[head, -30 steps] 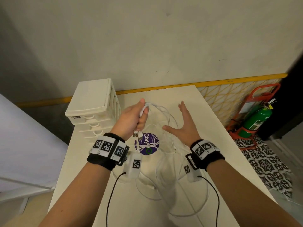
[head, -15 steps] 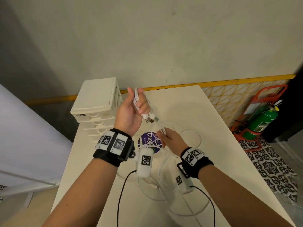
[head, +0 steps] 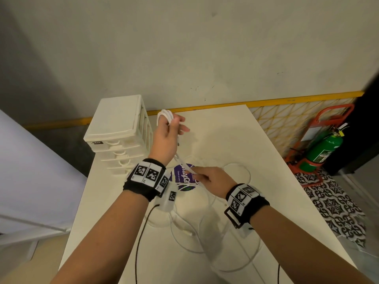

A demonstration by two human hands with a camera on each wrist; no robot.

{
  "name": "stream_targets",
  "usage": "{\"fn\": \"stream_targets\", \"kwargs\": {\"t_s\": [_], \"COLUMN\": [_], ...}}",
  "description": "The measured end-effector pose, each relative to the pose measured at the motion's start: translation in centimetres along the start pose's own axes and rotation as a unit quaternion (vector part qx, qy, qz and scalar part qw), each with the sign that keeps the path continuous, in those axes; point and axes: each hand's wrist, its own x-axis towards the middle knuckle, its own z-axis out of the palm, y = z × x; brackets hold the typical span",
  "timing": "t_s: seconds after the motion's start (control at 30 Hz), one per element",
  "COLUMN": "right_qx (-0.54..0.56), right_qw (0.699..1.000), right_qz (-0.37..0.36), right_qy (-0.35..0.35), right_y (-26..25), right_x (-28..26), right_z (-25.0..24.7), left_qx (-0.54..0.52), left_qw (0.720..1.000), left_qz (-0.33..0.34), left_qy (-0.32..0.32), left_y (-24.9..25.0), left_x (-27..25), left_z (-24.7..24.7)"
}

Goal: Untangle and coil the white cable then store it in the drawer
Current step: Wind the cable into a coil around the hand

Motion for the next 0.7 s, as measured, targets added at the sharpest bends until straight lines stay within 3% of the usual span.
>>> {"fn": "stream_targets", "kwargs": {"t_s": [0.1, 0.17, 0.23, 0.3, 0.4, 0.47, 0.57, 0.7], "right_qx": [-0.028, -0.023, -0.021, -0.029, -0.056, -0.112, -0.181, -0.124], "right_qw": [0.996, 0.99, 0.983, 0.979, 0.978, 0.972, 0.968, 0.984], "right_qz": [-0.075, -0.113, -0.136, -0.138, -0.108, -0.12, -0.114, -0.032], "right_qy": [0.041, 0.08, 0.119, 0.148, 0.17, 0.166, 0.134, 0.123], "right_y": [-0.5, -0.8, -1.3, -1.8, -1.7, -0.9, 1.0, 3.2], "right_x": [-0.3, -0.4, -0.2, 0.0, 0.6, 1.1, 1.3, 0.4], "right_z": [-0.9, -1.6, -2.5, -3.6, -5.3, -6.1, -5.7, -4.7], "left_qx": [0.171, 0.24, 0.247, 0.176, 0.072, 0.066, 0.014, -0.123], "left_qw": [0.972, 0.938, 0.913, 0.907, 0.906, 0.915, 0.942, 0.955], "left_qz": [0.008, -0.032, -0.099, -0.161, -0.205, -0.187, -0.173, -0.176], "left_qy": [-0.16, -0.248, -0.308, -0.346, -0.362, -0.351, -0.287, -0.206], "left_y": [-0.9, -1.4, -1.3, -0.8, 0.3, 0.9, 1.4, 2.1], "left_x": [-0.3, -0.6, -1.2, -1.9, -2.6, -2.7, -2.3, -1.2], "left_z": [-0.8, -1.1, -1.3, -1.2, -1.0, -1.0, -1.5, -2.7]}}
